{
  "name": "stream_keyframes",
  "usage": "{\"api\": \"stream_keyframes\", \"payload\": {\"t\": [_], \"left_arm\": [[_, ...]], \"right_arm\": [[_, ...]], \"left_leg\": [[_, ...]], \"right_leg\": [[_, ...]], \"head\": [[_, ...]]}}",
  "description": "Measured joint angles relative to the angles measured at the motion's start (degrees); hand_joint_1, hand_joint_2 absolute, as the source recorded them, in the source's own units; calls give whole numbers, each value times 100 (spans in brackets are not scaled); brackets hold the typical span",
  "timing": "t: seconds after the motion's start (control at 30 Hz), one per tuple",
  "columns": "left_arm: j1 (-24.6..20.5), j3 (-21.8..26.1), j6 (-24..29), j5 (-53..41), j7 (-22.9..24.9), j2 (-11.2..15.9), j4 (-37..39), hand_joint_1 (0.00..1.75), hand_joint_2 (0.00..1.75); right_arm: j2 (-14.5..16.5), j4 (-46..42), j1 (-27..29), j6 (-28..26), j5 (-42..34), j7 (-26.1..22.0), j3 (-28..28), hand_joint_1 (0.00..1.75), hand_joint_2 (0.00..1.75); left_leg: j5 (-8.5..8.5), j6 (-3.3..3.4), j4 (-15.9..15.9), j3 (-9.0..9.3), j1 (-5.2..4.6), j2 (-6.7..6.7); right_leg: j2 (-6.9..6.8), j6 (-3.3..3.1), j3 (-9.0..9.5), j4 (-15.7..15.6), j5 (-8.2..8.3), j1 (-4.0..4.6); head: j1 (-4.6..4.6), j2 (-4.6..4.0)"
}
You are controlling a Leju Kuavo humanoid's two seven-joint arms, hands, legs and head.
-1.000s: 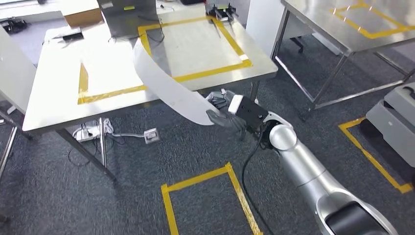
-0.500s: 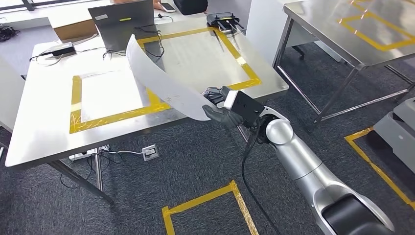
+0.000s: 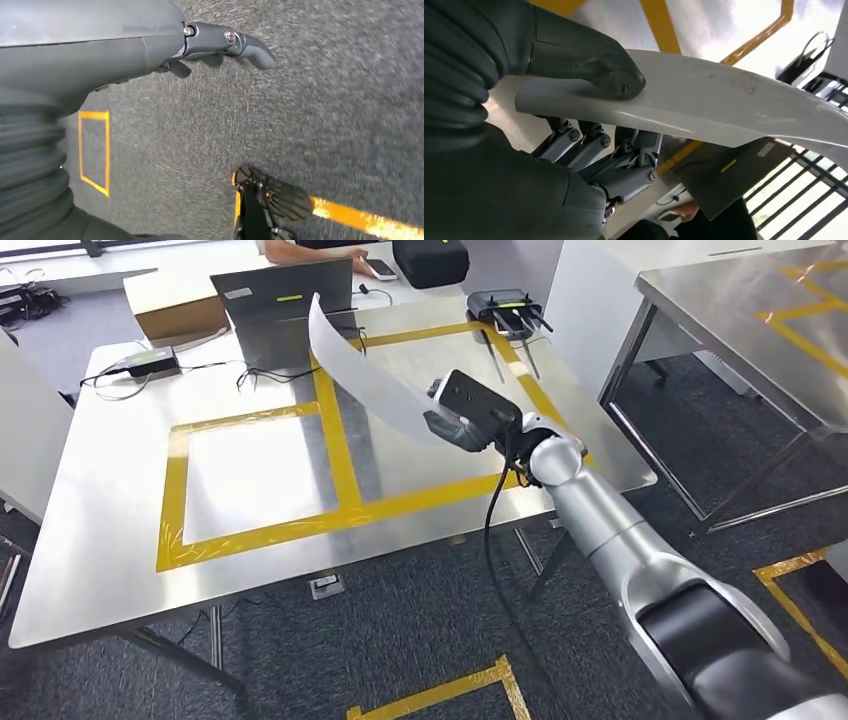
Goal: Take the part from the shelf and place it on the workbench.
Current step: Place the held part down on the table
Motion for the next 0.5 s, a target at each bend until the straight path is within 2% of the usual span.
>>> {"api": "stream_keyframes", "payload": {"t": [0.03,0.07,0.1,0.13,0.17,0.23,0.27,0.3,0.33,0.37,0.4,0.43,0.47,0.5], "left_arm": [[-26,-38,-21,-66,20,-1,-1,0,175],[-55,-76,-33,-131,41,-1,-2,0,175],[-79,-116,-43,-195,69,2,-4,0,175],[-94,-159,-51,-249,101,2,-3,0,175],[-99,-200,-50,-291,130,14,-4,0,175],[-82,-258,-51,-331,179,38,-5,0,175],[-70,-277,-51,-338,188,49,-5,0,175],[-59,-291,-51,-340,195,56,-5,0,175],[-52,-302,-51,-342,198,61,-5,0,175],[-46,-314,-50,-342,198,64,-5,0,175],[-41,-323,-42,-338,201,67,-5,0,175],[-38,-329,-25,-333,212,67,-5,0,175],[-32,-335,-2,-327,231,68,-4,0,175],[-29,-339,21,-320,250,64,-3,0,131]], "right_arm": [[71,294,-225,-78,85,85,21,175,175],[151,602,-442,-164,177,196,53,175,175],[229,895,-617,-245,274,326,92,175,175],[297,1166,-742,-321,364,459,140,175,175],[363,1421,-826,-392,441,579,189,175,175],[468,1849,-910,-491,541,728,273,175,175],[505,2018,-935,-522,563,756,303,175,175],[537,2165,-959,-542,577,772,330,175,175],[566,2290,-982,-555,580,789,354,131,131],[590,2406,-1006,-565,581,818,372,87,87],[610,2510,-1024,-573,580,859,389,44,44],[622,2601,-1033,-580,577,902,404,0,0],[622,2681,-1036,-587,573,932,413,0,0],[617,2748,-1035,-597,570,942,418,0,0]], "left_leg": [[89,-34,141,-33,-9,12],[204,-71,396,-187,-15,39],[271,-109,726,-403,-17,67],[246,-144,1071,-651,-3,94],[85,-174,1330,-884,12,110],[-444,-213,1473,-1221,36,126],[-585,-221,1351,-1311,43,132],[-518,-224,1116,-1353,46,137],[-200,-224,779,-1358,48,139],[267,-215,385,-1357,46,139],[689,-189,96,-1332,45,142],[1010,-152,-86,-1316,44,144],[1159,-117,-155,-1305,47,149],[1192,-96,-125,-1281,51,152]], "right_leg": [[-4,-22,80,-34,-36,-27],[-12,-49,168,-69,-81,-54],[-12,-68,265,-104,-126,-85],[-15,-79,360,-129,-191,-103],[-21,-83,452,-143,-267,-118],[-22,-61,643,-140,-432,-149],[-21,-46,738,-134,-517,-162],[-20,-29,828,-123,-598,-173],[-19,-10,900,-111,-676,-181],[-10,13,956,-74,-754,-180],[5,42,984,-39,-831,-172],[20,75,999,-3,-910,-163],[33,97,1014,35,-974,-152],[38,83,1022,45,-1014,-143]], "head": [[4,0],[6,0],[4,0],[1,0],[-1,0],[-2,0],[-3,0],[-2,0],[-2,0],[-5,0],[-8,0],[-12,0],[-16,0],[-15,0]]}}
